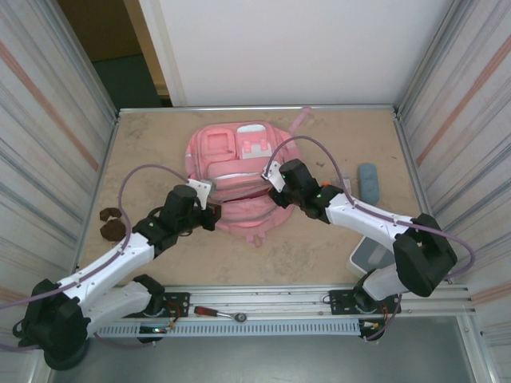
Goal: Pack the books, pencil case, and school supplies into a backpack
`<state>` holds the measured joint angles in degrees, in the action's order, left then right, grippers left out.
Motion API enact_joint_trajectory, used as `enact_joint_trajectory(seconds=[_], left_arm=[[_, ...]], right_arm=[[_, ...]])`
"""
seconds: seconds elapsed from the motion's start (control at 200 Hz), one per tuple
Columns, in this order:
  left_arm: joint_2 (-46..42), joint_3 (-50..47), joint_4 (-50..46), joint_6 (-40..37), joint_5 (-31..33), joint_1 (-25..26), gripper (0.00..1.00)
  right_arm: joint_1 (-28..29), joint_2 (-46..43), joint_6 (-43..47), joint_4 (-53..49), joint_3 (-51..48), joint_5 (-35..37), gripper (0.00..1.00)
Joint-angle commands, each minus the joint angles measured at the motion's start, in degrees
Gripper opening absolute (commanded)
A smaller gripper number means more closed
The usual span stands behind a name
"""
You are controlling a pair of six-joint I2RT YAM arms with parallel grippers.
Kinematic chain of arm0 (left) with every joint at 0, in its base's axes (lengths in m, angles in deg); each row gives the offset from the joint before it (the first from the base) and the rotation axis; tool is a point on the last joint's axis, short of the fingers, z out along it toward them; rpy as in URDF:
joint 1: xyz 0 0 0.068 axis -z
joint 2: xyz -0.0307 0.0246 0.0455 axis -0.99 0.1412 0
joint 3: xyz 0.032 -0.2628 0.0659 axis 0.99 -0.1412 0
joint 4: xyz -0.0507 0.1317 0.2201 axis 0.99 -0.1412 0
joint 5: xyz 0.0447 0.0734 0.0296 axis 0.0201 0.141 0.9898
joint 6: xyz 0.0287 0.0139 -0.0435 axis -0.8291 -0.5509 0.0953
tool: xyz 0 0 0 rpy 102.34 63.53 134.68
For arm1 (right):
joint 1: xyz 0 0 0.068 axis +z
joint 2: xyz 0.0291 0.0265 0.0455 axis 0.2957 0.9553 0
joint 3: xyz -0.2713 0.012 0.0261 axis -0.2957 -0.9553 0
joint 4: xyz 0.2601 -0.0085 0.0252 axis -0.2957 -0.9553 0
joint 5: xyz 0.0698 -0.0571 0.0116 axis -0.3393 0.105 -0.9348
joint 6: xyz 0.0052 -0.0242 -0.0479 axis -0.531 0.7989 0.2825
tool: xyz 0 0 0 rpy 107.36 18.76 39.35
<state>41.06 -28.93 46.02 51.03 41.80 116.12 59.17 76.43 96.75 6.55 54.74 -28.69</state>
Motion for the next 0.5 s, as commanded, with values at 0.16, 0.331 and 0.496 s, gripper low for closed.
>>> enact_joint_trajectory(seconds=[0.16,0.331,0.496], left_arm=[[-1.15,0.51,0.56,-0.34,-2.72,0.24,0.0],[-0.6,0.07,0.98,-0.55,-1.9,0.3,0.0],[-0.06,0.16,1.03,-0.71,-1.5,0.26,0.0]], right_arm=[[3.28,-8.25,-1.94,-3.61,0.32,-12.88,0.53],[5.19,-4.91,0.39,-4.11,4.1,-16.46,0.58],[8.72,1.76,3.78,-6.77,9.59,-12.64,0.54]])
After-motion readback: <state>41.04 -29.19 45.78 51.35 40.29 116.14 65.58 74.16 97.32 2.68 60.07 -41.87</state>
